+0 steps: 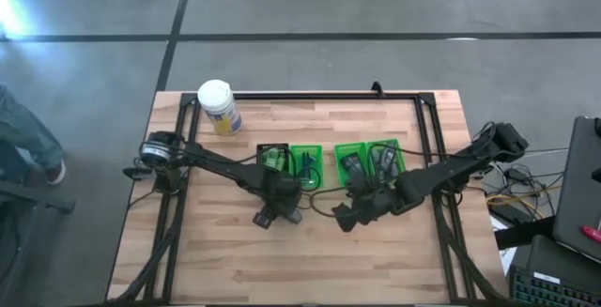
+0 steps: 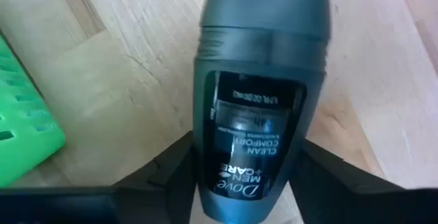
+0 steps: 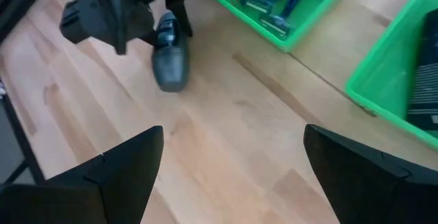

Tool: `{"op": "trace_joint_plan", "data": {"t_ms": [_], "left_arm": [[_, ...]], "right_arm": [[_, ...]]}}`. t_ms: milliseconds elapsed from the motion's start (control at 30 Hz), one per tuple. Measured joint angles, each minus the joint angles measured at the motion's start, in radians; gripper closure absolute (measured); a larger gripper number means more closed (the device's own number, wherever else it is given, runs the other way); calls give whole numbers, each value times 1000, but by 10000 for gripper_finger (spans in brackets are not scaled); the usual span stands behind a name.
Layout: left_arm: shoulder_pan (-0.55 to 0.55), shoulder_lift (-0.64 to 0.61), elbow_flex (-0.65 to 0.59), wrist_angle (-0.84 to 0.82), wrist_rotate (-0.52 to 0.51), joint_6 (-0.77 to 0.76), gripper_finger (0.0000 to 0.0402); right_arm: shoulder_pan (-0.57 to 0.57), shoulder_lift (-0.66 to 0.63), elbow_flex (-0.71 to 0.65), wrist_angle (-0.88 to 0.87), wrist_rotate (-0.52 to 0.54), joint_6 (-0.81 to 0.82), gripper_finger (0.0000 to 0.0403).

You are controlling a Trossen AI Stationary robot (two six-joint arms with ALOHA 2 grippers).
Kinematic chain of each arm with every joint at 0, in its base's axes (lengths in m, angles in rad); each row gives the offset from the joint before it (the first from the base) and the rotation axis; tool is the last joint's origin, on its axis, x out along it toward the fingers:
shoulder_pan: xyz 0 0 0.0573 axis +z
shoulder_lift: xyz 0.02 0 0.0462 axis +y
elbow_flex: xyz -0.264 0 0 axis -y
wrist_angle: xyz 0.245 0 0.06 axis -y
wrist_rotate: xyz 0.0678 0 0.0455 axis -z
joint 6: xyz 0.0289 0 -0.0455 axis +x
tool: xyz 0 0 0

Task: Pick & Place Travel size toiletries
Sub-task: Put the black deodorant into the right green bin

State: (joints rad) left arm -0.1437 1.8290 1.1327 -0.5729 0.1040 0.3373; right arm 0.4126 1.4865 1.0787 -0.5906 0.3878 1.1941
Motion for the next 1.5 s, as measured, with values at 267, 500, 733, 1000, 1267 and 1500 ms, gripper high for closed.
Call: {"op": "trace_joint_plan", "data": {"t_ms": [267,500,733,1000,1267,1500], "left_arm": [[-2,-14,44,-8,10,-55,212],[-2,-151,88,40,-126,-195,212],[-2,-262,91,235,-282,-333,212],[-3,-259,104,260,-351,-324,212],[-3,-240,105,284,-365,-311,212],[-3,-201,135,302,-356,-311,212]], "right_arm": [[2,-54,8,-4,-11,22,69],[35,-163,-7,-64,-6,114,89],[32,-219,-23,58,80,130,86],[-12,-223,-25,93,112,132,59],[-72,-221,-26,130,80,182,49],[-107,-195,-27,178,8,188,74]]}}
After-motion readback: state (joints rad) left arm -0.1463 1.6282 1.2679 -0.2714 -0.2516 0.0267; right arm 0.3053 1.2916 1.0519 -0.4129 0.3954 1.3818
